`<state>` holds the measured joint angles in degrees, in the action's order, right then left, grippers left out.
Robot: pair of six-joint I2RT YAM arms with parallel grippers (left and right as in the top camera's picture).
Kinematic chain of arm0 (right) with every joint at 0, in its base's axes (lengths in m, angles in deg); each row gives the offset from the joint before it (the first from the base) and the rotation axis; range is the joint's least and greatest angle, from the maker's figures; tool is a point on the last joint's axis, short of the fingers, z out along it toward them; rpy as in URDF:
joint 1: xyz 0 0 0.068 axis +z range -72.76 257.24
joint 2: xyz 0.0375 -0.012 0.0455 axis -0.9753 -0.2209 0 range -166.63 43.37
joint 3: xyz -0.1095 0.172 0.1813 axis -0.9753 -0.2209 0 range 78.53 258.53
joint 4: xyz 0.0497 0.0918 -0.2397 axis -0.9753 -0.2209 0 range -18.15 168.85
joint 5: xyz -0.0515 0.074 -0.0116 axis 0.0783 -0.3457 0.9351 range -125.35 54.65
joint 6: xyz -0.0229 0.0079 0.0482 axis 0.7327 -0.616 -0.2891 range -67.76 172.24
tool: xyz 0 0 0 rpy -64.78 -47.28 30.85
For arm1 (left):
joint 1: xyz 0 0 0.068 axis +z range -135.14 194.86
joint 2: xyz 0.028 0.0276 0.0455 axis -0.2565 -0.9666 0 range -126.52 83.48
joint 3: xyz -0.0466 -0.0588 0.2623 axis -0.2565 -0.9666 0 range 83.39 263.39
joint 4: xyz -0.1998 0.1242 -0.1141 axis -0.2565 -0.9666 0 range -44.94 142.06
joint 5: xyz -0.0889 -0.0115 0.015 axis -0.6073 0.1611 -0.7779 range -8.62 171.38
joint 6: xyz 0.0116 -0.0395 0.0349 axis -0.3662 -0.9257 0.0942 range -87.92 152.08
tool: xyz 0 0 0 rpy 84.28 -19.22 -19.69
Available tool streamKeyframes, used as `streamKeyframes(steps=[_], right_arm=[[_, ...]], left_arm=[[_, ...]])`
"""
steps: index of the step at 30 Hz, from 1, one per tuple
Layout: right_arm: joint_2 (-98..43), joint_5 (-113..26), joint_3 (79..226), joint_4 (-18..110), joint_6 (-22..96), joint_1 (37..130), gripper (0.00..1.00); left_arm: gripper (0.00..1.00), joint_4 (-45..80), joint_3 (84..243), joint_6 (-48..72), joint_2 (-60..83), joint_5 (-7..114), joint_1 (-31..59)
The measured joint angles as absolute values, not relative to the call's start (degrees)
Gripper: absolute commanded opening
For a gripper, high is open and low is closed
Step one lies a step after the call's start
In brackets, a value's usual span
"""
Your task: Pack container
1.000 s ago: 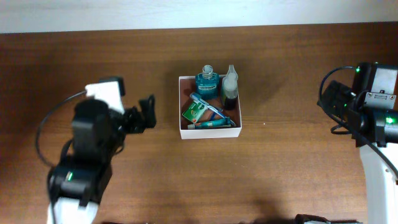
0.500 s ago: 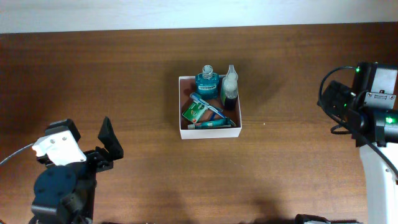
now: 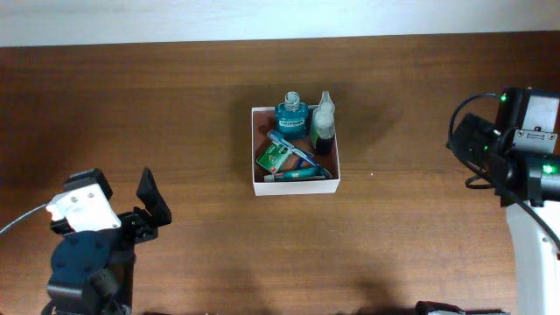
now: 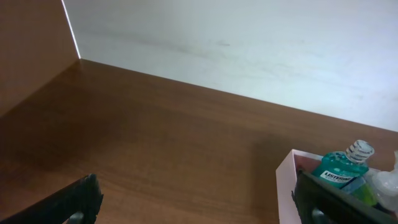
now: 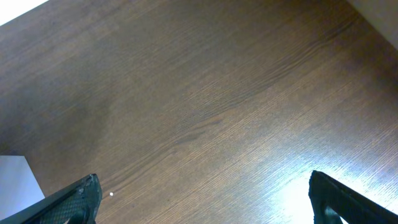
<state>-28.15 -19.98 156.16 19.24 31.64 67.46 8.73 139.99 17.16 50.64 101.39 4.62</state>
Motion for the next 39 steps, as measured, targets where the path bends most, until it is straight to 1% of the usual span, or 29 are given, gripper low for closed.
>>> streamKeyframes(steps=[17,20,21,24,27,30,32,33,35,39], right_arm=[[-28.17,-19.98,156.16,19.26,31.73,67.46,0.99],[-27.89,-21.09,155.83,21.49,31.75,67.46,0.99],[-27.37,-21.96,155.09,24.35,31.75,67.48,0.99],[-21.64,-26.62,148.09,43.63,31.86,68.27,0.99],[-12.48,-29.55,137.21,64.81,31.9,71.15,0.99],[-1.92,-31.21,125.6,79.26,31.95,73.54,0.99],[6.25,-31.95,117.19,85.7,31.95,73.97,0.99],[11.08,-32.13,111.92,86.86,32.17,73.97,0.99],[16.81,-32.41,105.32,87.71,33.24,73.97,0.99],[23.41,-32.5,97.47,89.0,34.75,73.97,0.99]], left_arm=[[0.99,-0.91,139.99,17.44,50.64,101.39,4.62],[0.99,-1.46,139.99,17.53,50.64,101.39,4.62],[0.99,-1.57,139.99,17.55,50.64,101.39,4.62],[0.99,-1.76,139.99,17.55,50.64,101.39,4.62],[0.99,-1.89,139.99,17.55,50.62,101.41,4.62],[0.99,-1.85,139.99,17.55,50.62,101.41,4.62],[0.99,-1.85,139.97,17.55,50.62,101.41,4.62],[0.99,-1.83,139.99,17.55,50.57,101.46,4.62],[0.99,-1.78,139.99,17.55,50.59,101.44,4.62],[0.99,-1.89,139.99,17.55,50.59,101.44,4.62]])
